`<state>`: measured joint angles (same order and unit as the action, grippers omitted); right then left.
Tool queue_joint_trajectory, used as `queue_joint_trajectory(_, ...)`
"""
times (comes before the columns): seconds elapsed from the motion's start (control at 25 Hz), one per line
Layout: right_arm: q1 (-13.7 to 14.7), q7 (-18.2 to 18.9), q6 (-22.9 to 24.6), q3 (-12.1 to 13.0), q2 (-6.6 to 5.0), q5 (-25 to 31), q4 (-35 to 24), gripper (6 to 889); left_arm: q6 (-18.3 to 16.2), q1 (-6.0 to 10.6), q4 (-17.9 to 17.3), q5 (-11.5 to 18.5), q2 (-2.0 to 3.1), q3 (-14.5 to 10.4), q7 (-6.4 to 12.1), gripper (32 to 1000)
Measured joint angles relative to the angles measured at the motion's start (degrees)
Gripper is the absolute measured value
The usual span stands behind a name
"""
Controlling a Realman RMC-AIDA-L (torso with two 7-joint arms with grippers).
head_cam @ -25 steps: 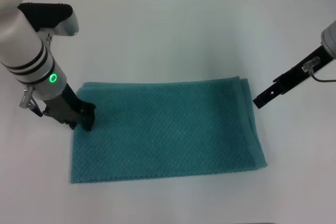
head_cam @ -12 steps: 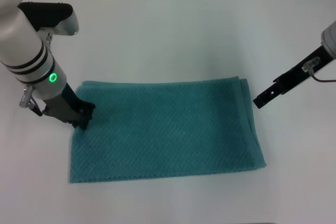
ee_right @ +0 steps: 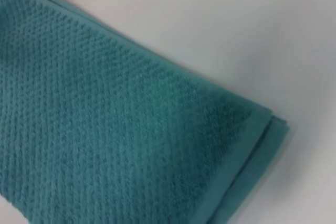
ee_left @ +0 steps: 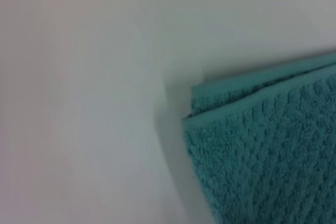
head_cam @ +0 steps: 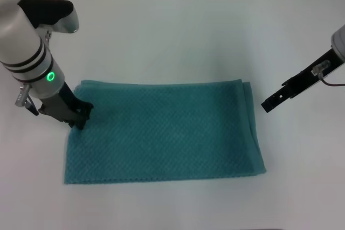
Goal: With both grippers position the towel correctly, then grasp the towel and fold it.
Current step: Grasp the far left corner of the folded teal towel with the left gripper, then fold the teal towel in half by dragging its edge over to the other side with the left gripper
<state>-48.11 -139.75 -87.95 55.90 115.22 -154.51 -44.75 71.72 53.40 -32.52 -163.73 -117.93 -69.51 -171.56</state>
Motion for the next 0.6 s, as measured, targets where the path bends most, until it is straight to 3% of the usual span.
queue_joint_trajectory(0.4,0.2,0.0,0.0,0.0,0.00,0.0,0.0,854,1.0,-0.72,-2.4,-0.9,1.03,-0.8,0.08,87)
queue_joint_trajectory(0.6,0.2,0.0,0.1,0.0,0.00,0.0,0.1,854,1.2,-1.79,-3.1,-1.0,2.25,-1.0,0.09,85)
